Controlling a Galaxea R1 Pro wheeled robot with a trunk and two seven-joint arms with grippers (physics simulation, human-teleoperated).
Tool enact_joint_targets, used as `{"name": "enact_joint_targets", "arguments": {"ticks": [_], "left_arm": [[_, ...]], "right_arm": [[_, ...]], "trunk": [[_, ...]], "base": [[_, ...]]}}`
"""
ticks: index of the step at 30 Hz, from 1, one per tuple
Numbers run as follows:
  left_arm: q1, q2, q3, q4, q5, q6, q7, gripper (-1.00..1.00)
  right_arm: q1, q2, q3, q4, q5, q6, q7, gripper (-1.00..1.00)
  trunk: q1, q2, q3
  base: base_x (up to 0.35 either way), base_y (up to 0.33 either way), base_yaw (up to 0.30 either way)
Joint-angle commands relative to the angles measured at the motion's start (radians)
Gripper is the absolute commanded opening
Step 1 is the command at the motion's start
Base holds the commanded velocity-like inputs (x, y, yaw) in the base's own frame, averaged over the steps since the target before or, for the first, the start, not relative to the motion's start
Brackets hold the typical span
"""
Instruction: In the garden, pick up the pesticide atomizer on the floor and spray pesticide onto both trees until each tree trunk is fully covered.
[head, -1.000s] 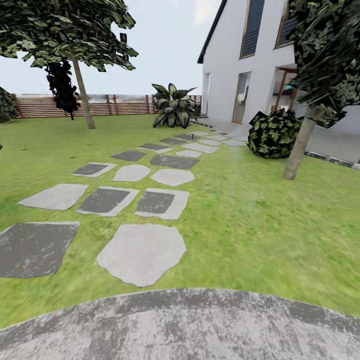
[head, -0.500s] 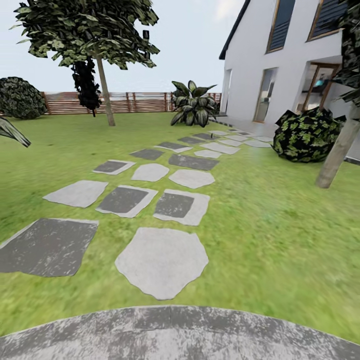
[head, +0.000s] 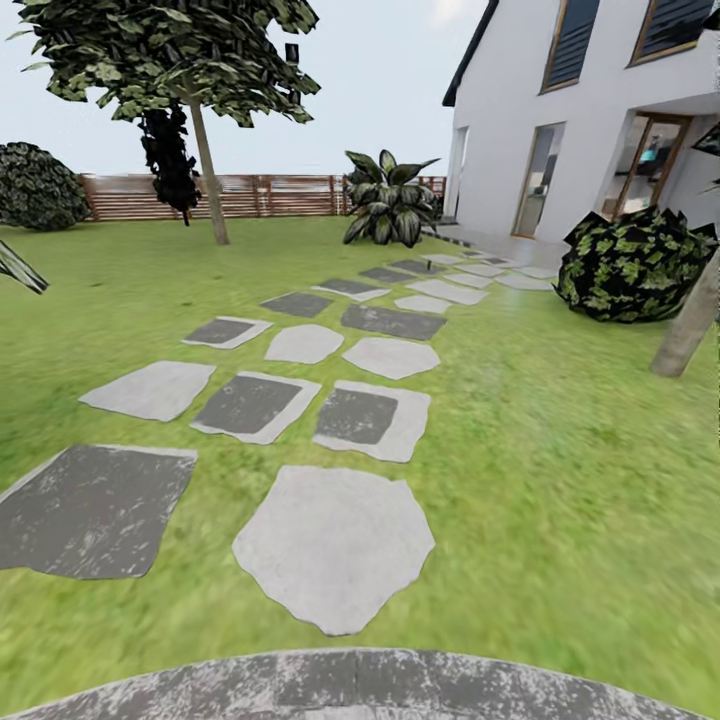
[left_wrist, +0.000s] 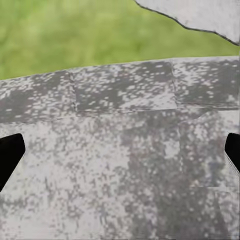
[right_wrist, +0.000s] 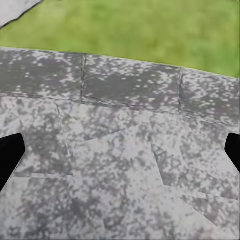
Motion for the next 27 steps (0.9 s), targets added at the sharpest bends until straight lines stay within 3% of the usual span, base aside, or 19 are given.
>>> {"name": "enact_joint_targets", "arguments": {"ticks": [1, 19, 27], "left_arm": [[0.000, 0.000, 0.000, 0.000, 0.000, 0.000, 0.000, 1.00], [0.000, 0.000, 0.000, 0.000, 0.000, 0.000, 0.000, 1.00], [0.000, 0.000, 0.000, 0.000, 0.000, 0.000, 0.000, 1.00]], "right_arm": [[0.000, 0.000, 0.000, 0.000, 0.000, 0.000, 0.000, 1.00], [0.000, 0.000, -0.001, 0.000, 0.000, 0.000, 0.000, 1.00], [0.000, 0.000, -0.004, 0.000, 0.000, 0.000, 0.000, 1.00]], "trunk": [[0.000, 0.000, -0.002], [0.000, 0.000, -0.025], [0.000, 0.000, -0.028]], "base": [[0.335, 0.086, -0.133], [0.336, 0.081, -0.183], [0.336, 0.081, -0.050]]}}
